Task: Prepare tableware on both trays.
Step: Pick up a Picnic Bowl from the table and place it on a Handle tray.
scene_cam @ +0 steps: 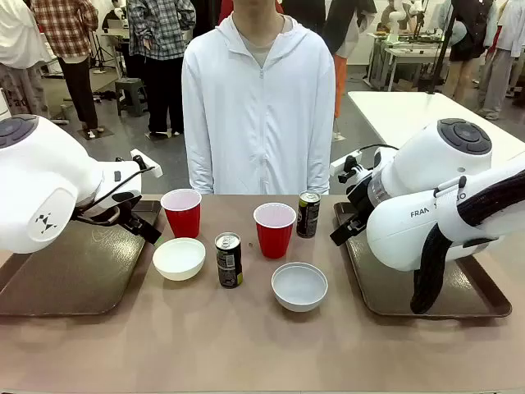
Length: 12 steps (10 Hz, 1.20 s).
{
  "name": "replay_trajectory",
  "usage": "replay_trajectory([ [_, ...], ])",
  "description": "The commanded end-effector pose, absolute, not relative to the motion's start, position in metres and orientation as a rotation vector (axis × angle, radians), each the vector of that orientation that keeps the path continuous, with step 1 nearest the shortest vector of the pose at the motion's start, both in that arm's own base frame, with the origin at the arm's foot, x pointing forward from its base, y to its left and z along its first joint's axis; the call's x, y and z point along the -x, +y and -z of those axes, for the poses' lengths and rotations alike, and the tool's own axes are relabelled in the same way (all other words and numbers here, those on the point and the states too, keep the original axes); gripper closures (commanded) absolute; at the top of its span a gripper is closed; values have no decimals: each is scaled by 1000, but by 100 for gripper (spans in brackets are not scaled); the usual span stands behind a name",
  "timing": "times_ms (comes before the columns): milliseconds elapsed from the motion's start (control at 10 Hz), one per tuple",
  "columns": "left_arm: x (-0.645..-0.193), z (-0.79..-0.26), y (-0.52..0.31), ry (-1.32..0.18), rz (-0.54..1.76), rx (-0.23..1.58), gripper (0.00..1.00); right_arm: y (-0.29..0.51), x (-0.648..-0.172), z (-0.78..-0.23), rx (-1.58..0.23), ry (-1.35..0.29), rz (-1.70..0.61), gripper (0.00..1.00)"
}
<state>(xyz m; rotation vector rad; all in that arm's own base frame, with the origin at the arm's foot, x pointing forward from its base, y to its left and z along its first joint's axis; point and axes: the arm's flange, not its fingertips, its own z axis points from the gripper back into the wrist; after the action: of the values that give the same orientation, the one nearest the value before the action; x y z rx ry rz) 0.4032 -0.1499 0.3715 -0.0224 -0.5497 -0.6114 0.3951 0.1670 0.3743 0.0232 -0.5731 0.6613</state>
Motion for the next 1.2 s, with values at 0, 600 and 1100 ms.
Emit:
replay_trajectory([
  [0, -403, -371, -150, -550, 612, 22, 0, 167, -395, -374, -23, -573, -661, 0],
  [600, -403, -371, -150, -550, 612, 22, 0, 167, -395, -374, -23, -573, -661, 0],
  [1100, -403, -371, -150, -550, 612, 22, 0, 167, -395, -374, -23, -573, -661, 0],
])
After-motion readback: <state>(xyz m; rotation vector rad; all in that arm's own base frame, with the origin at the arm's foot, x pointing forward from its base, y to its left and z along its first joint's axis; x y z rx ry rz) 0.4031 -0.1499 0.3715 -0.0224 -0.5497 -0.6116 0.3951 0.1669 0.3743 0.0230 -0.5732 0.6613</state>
